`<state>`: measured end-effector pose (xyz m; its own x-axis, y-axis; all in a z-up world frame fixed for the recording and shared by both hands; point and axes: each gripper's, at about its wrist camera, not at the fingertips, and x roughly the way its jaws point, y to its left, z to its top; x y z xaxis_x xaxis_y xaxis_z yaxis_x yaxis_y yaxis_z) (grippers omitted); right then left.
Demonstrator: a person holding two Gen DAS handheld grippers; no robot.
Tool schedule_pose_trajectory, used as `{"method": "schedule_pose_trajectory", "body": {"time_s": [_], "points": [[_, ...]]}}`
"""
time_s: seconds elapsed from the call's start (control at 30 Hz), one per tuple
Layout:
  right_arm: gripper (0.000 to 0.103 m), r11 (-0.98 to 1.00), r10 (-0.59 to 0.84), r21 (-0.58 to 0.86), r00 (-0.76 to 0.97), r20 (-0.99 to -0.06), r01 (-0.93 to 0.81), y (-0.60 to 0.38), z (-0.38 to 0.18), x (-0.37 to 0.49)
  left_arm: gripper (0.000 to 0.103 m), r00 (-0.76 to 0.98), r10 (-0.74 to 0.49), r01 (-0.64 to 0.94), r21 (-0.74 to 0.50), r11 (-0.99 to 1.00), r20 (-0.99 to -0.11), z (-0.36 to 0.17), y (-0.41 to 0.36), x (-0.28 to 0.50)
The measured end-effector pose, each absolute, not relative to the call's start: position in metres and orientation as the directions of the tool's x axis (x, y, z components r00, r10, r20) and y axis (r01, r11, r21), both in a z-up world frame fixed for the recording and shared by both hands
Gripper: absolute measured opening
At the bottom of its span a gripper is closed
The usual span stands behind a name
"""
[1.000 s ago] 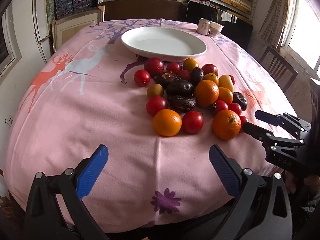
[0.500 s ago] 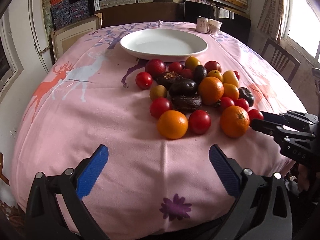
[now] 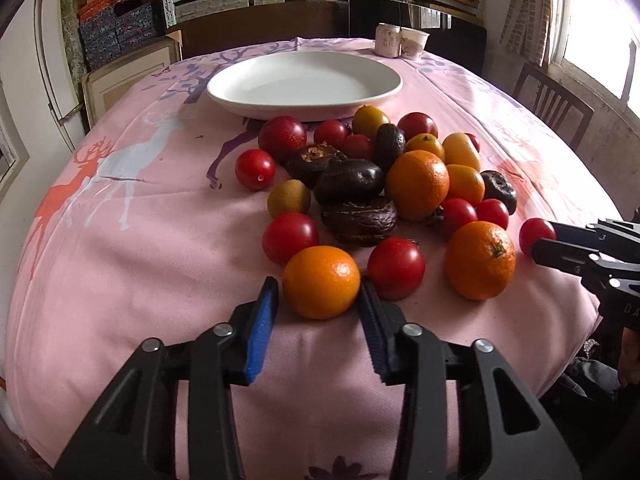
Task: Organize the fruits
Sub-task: 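Grasp a small orange with the left tool while the right tool grasps a red tomato, then carry both fruits over the white plate and open both tools to drop them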
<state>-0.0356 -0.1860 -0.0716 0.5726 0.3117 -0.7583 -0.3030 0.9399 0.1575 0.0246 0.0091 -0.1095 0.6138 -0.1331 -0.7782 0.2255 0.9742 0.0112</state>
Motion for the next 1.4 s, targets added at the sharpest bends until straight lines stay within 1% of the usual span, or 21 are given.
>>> {"method": "schedule_pose_trajectory", "body": {"time_s": [0.1,0.23,0.4,0.5,0.57,0.7,0.77,0.83,0.93,1.07,1.1,1.13,1.17,1.2,1.27,1.3,1.4], "points": [[0.028,0.941,0.310,0.158,0.581,-0.753,-0.298,-0.187,-0.071,-0.037,0.037,0.616,-0.140,0.234,0.011,0.972,-0.775,-0.110,0.008,0.024],[0.028,0.940,0.318,0.167,0.589,-0.743,-0.297,-0.190,-0.068,-0.038,0.037,0.619,-0.178,0.224,-0.046,0.974,-0.765,-0.105,0.018,0.019],[0.028,0.932,0.344,0.189,0.594,-0.727,-0.309,-0.193,-0.061,-0.035,0.037,0.667,-0.172,0.202,-0.047,0.978,-0.725,-0.085,0.028,0.013],[0.028,0.930,0.355,0.196,0.617,-0.703,-0.312,-0.196,-0.046,-0.023,0.037,0.686,-0.174,0.197,-0.050,0.979,-0.707,-0.069,0.031,0.025],[0.028,0.933,0.347,0.187,0.639,-0.686,-0.306,-0.196,-0.034,-0.011,0.037,0.689,-0.188,0.203,-0.062,0.977,-0.700,-0.060,0.032,0.041],[0.028,0.936,0.342,0.175,0.668,-0.661,-0.306,-0.191,-0.012,0.027,0.037,0.700,-0.190,0.217,-0.049,0.975,-0.689,-0.046,0.023,0.084],[0.028,0.939,0.335,0.173,0.673,-0.659,-0.299,-0.187,-0.005,0.054,0.037,0.689,-0.212,0.228,-0.071,0.971,-0.694,-0.040,0.017,0.114],[0.028,0.940,0.333,0.183,0.661,-0.673,-0.287,-0.183,-0.003,0.086,0.037,0.670,-0.222,0.232,-0.084,0.969,-0.708,-0.041,0.011,0.145],[0.029,0.938,0.340,0.206,0.628,-0.700,-0.278,-0.174,-0.009,0.134,0.037,0.641,-0.179,0.211,-0.053,0.976,-0.746,-0.053,0.003,0.188],[0.029,0.937,0.340,0.216,0.577,-0.742,-0.275,-0.160,-0.027,0.179,0.037,0.584,-0.151,0.193,-0.045,0.980,-0.798,-0.074,-0.001,0.230],[0.029,0.936,0.344,0.226,0.562,-0.752,-0.271,-0.158,-0.031,0.187,0.038,0.571,-0.149,0.185,-0.050,0.981,-0.807,-0.077,0.001,0.236],[0.033,0.935,0.347,0.234,0.555,-0.756,-0.266,-0.157,-0.034,0.191,0.042,0.562,-0.154,0.179,-0.062,0.982,-0.812,-0.079,0.002,0.239],[0.045,0.935,0.349,0.243,0.555,-0.755,-0.257,-0.158,-0.034,0.193,0.056,0.570,-0.164,0.179,-0.074,0.981,-0.805,-0.077,0.004,0.238],[0.048,0.935,0.354,0.255,0.569,-0.743,-0.248,-0.161,-0.031,0.192,0.068,0.594,-0.159,0.175,-0.067,0.982,-0.788,-0.072,0.006,0.233],[0.049,0.933,0.360,0.259,0.604,-0.711,-0.250,-0.166,-0.022,0.181,0.077,0.649,-0.131,0.167,-0.028,0.986,-0.749,-0.061,0.009,0.218],[0.049,0.934,0.356,0.251,0.615,-0.703,-0.254,-0.168,-0.019,0.175,0.080,0.661,-0.139,0.174,-0.029,0.984,-0.738,-0.056,0.010,0.210],[0.049,0.935,0.355,0.244,0.641,-0.681,-0.260,-0.177,-0.012,0.146,0.080,0.669,-0.185,0.199,-0.066,0.978,-0.720,-0.047,0.019,0.178]]}}
